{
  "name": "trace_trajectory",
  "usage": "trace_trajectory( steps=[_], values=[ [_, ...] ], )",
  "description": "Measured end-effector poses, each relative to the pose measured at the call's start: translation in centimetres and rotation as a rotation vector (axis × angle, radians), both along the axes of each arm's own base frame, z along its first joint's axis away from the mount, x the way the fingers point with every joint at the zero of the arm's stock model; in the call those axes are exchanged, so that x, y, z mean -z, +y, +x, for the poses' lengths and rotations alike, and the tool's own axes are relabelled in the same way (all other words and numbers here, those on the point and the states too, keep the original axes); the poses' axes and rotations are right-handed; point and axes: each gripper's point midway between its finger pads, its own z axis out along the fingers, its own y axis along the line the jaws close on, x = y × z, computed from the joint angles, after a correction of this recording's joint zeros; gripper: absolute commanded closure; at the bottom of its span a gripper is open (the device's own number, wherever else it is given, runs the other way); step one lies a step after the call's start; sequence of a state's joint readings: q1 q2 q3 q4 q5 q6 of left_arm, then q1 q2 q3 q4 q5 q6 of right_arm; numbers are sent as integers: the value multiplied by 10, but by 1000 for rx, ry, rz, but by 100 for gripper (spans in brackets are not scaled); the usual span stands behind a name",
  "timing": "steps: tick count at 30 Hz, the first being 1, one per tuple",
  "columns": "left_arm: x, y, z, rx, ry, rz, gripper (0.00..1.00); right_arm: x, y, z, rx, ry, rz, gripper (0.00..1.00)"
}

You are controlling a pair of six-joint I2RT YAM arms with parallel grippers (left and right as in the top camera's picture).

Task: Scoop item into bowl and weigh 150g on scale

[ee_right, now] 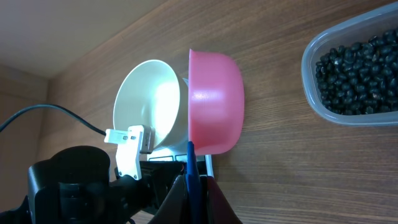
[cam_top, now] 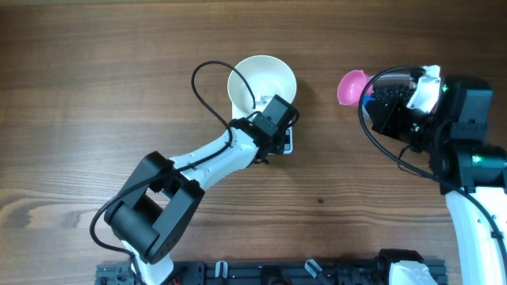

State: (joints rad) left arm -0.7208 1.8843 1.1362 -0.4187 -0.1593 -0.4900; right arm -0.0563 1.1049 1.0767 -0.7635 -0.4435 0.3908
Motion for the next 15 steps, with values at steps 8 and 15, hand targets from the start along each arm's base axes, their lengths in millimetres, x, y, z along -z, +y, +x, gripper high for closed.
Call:
trace_trajectory(
  steps=[8, 15],
  values=[
    [0, -1, 0, 2, 2, -3, 96, 0, 0, 0, 0, 0, 0, 96],
    [0, -7, -3, 34, 18, -26, 96, 0, 0, 0, 0, 0, 0, 96]
  ],
)
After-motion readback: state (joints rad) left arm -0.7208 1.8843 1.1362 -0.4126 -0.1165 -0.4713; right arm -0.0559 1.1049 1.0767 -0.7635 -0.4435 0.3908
